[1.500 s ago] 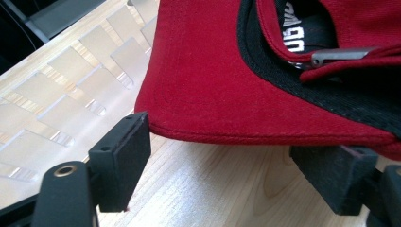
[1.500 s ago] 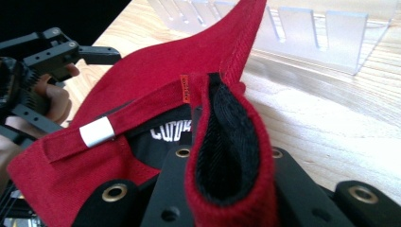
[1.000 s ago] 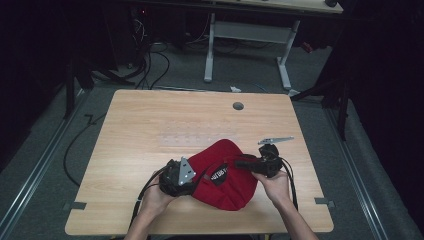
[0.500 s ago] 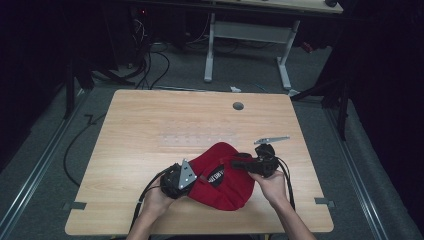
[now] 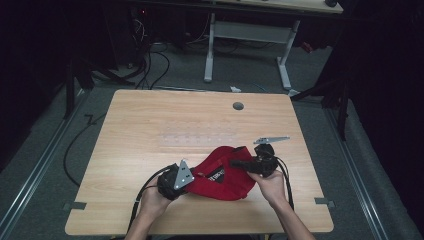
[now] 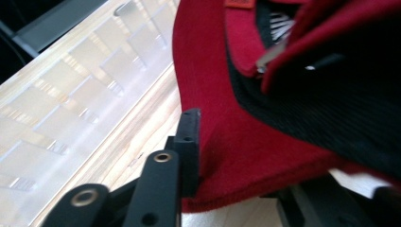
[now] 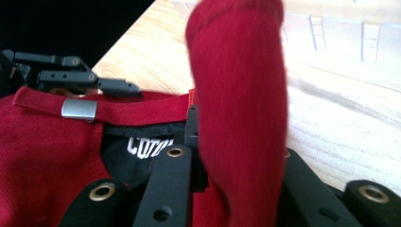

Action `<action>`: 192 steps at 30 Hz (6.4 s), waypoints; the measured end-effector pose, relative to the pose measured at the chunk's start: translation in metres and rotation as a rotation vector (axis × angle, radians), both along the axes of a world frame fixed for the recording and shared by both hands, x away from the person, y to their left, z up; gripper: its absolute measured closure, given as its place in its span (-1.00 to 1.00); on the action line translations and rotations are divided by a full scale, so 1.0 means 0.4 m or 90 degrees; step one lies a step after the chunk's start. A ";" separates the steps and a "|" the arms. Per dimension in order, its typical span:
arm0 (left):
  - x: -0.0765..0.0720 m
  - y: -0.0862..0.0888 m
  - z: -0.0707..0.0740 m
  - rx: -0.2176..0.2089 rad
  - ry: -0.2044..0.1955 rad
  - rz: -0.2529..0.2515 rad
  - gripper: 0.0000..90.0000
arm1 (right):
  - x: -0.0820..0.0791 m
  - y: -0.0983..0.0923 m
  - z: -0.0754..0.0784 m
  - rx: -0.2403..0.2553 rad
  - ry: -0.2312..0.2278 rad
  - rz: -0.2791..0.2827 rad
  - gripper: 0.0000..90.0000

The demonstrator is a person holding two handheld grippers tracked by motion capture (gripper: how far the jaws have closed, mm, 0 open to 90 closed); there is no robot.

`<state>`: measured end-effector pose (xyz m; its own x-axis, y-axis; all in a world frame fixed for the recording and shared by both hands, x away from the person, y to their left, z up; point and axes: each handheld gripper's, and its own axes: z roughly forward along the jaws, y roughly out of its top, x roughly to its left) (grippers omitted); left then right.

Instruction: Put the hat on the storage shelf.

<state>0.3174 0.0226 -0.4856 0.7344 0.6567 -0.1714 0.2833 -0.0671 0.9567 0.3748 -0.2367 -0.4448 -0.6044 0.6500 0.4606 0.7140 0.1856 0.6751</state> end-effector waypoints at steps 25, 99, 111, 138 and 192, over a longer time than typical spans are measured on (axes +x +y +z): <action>-0.022 0.023 0.032 -0.002 0.055 -0.047 0.90 | -0.006 -0.127 0.030 0.149 -0.085 -0.139 -0.02; 0.235 0.237 0.217 -0.312 0.047 0.216 0.90 | -0.018 -0.105 -0.215 -0.288 -0.141 -0.235 -0.14; 0.296 0.237 0.170 -0.278 0.030 0.263 0.90 | -0.018 -0.105 -0.215 -0.288 -0.141 -0.234 -0.15; 0.341 0.237 0.085 -0.284 0.033 0.306 0.89 | -0.018 -0.105 -0.215 -0.289 -0.142 -0.234 -0.16; 0.281 0.250 0.069 -0.235 0.103 0.291 -0.40 | -0.019 -0.104 -0.216 -0.289 -0.142 -0.229 -0.18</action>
<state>0.4299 0.1224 -0.4582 0.3380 0.7754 -0.5335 0.3496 0.4229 0.8360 0.3674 -0.2784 -0.5310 -0.3615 0.9321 -0.0219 0.6354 0.2635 0.7258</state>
